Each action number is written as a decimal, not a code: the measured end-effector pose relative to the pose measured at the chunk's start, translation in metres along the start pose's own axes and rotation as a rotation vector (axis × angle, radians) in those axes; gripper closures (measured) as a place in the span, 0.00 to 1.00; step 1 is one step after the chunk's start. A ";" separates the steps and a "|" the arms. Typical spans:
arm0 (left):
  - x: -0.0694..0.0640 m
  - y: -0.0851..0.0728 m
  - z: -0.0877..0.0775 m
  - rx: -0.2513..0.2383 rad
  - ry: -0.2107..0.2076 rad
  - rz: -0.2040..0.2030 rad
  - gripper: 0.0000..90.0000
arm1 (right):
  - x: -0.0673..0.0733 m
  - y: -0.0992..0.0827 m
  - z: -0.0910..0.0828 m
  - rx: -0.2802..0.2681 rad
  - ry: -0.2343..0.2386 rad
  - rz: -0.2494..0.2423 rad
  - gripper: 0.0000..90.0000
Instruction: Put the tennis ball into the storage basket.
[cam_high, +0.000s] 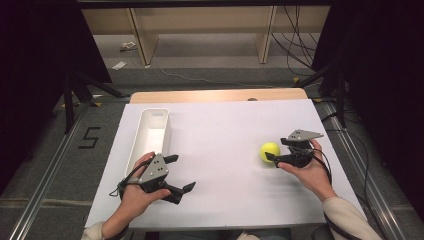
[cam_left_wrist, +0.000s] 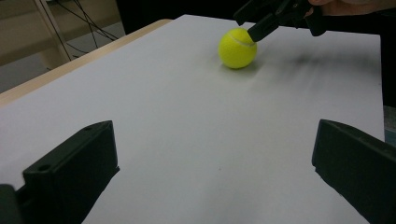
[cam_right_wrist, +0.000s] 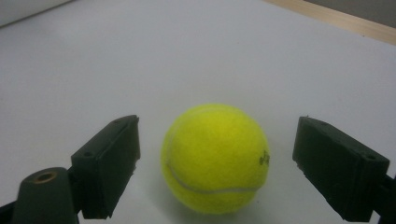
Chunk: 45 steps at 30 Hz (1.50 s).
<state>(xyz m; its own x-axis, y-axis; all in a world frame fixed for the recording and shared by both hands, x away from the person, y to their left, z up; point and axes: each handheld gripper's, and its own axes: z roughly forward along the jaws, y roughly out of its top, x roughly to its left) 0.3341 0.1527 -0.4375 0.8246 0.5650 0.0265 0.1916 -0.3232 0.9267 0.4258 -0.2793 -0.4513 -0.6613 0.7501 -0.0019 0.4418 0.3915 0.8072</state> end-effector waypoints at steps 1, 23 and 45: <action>0.000 0.000 0.000 0.000 0.000 0.000 0.00 | 0.000 0.000 0.001 0.002 0.001 -0.002 0.17; 0.000 0.000 0.000 0.002 -0.003 0.003 0.00 | -0.002 -0.002 0.023 0.093 -0.008 0.008 0.17; 0.000 0.000 -0.001 0.003 -0.002 0.003 0.00 | -0.003 -0.004 0.036 0.136 0.004 0.014 0.17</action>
<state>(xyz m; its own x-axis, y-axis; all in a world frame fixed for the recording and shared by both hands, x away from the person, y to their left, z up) 0.3337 0.1534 -0.4371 0.8262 0.5627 0.0282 0.1912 -0.3270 0.9255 0.4476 -0.2636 -0.4755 -0.6567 0.7540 0.0116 0.5292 0.4498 0.7195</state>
